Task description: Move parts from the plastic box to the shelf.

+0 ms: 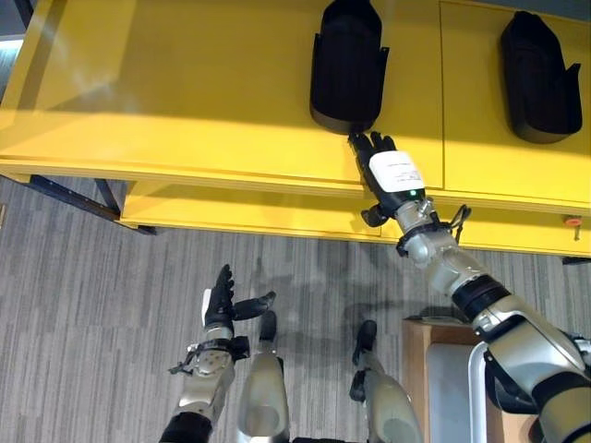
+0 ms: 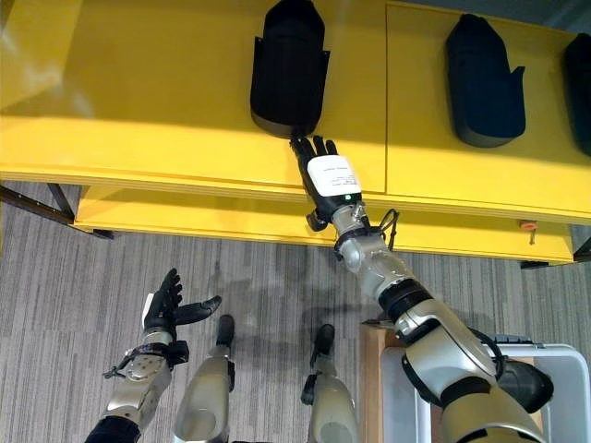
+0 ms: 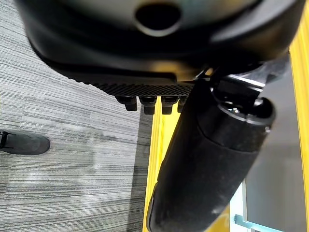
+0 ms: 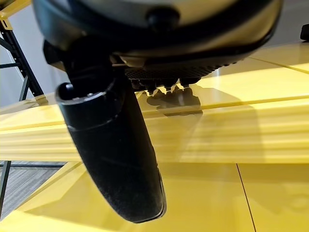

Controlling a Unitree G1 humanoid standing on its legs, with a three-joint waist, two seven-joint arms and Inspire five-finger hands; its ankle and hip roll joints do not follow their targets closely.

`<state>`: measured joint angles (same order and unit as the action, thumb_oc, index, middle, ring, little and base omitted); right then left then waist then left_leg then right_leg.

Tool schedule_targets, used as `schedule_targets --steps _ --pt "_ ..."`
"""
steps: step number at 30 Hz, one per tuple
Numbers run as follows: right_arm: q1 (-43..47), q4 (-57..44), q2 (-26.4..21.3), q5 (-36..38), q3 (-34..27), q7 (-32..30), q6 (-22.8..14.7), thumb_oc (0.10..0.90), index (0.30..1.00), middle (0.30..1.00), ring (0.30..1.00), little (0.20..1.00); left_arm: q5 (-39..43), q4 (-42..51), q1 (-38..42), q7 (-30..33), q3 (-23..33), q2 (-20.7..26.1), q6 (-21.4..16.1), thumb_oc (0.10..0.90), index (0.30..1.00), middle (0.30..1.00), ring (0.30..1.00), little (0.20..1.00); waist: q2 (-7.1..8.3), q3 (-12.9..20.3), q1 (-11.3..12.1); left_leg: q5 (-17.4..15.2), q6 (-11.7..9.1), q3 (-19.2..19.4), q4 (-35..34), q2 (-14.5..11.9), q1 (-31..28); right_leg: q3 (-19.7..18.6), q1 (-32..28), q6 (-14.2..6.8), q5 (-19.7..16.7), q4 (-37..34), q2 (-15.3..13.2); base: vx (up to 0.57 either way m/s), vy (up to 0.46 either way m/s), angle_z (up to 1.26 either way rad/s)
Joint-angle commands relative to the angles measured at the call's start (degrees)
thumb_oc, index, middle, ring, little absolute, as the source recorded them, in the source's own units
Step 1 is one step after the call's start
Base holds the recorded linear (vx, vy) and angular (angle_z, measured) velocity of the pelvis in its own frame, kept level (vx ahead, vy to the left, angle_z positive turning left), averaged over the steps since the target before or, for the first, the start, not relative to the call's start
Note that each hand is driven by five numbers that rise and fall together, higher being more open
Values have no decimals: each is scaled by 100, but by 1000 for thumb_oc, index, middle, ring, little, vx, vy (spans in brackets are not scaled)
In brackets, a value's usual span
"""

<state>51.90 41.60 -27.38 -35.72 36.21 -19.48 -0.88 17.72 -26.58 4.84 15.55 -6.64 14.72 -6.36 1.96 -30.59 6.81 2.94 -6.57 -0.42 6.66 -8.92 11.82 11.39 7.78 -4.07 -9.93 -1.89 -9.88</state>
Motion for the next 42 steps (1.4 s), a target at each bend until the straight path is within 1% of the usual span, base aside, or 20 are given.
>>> schedule_targets --steps 1,15,42 --pt "765 344 -173 161 245 -68 57 900 1000 1000 1000 1000 57 448 -99 6 -117 275 -478 900 1000 1000 1000 1000 65 143 183 -599 45 -218 288 -133 40 -209 -116 -59 313 528 -520 0 0 0" --pt "549 446 -331 194 128 -98 111 900 1000 1000 1000 1000 38 473 -116 -21 -85 264 -468 900 1000 1000 1000 1000 62 151 134 -588 41 -206 257 -143 9 -217 -111 -59 318 534 -514 0 0 0" --pt "412 436 -551 245 -40 -181 160 900 1000 1000 1000 1000 66 425 -145 -45 -81 271 -485 900 1000 1000 1000 1000 36 180 62 -595 42 -179 256 -161 -40 -239 -111 -62 332 582 -522 0 0 0"
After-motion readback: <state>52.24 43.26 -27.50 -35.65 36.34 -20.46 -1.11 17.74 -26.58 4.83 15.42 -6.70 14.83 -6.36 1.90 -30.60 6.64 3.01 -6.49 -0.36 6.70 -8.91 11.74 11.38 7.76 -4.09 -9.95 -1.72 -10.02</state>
